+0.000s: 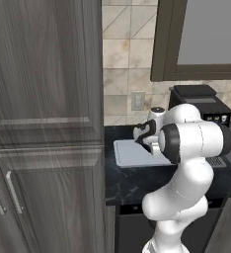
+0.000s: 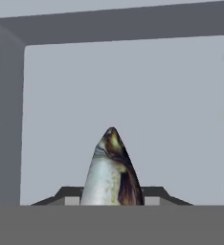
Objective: Take the fish out of the fridge, briefly rinse it in the sink, and place it on the tray next to the sink.
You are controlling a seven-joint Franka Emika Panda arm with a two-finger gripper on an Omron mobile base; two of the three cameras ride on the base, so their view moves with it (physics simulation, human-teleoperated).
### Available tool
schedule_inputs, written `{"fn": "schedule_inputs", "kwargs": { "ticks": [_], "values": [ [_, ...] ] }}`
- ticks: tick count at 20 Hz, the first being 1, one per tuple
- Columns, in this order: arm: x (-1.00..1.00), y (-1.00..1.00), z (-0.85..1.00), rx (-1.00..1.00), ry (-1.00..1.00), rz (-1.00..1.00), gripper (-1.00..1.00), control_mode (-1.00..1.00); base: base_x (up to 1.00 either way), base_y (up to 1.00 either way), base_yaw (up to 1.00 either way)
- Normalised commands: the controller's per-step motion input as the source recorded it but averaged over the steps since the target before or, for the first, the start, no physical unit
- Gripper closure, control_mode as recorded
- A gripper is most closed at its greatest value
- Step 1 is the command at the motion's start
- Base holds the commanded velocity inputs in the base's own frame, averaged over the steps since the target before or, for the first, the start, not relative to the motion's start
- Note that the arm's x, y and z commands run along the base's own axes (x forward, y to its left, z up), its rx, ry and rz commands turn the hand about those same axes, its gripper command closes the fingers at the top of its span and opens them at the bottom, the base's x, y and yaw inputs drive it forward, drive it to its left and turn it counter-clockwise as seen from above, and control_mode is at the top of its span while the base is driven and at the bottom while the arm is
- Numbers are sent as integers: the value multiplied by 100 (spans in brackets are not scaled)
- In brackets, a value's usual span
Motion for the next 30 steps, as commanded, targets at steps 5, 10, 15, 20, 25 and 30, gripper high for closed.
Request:
{"fn": "schedule_inputs", "kwargs": {
  "ticks": [5, 10, 15, 20, 25, 30],
  "values": [
    [0, 0, -17, -4, -12, 0, -100, -100, 0, 0, 0],
    [0, 0, 0, 0, 0, 0, -100, -100, 0, 0, 0],
    [-1, 7, 72, 0, -13, -5, -100, -100, 0, 0, 0],
    [-21, 1, 100, 0, -20, -4, -100, -100, 0, 0, 0],
    [-82, 0, 100, 0, -22, -3, -100, -100, 0, 0, 0],
    [-100, -43, 76, 0, -30, 0, -100, -100, 0, 0, 0]
  ]
}}
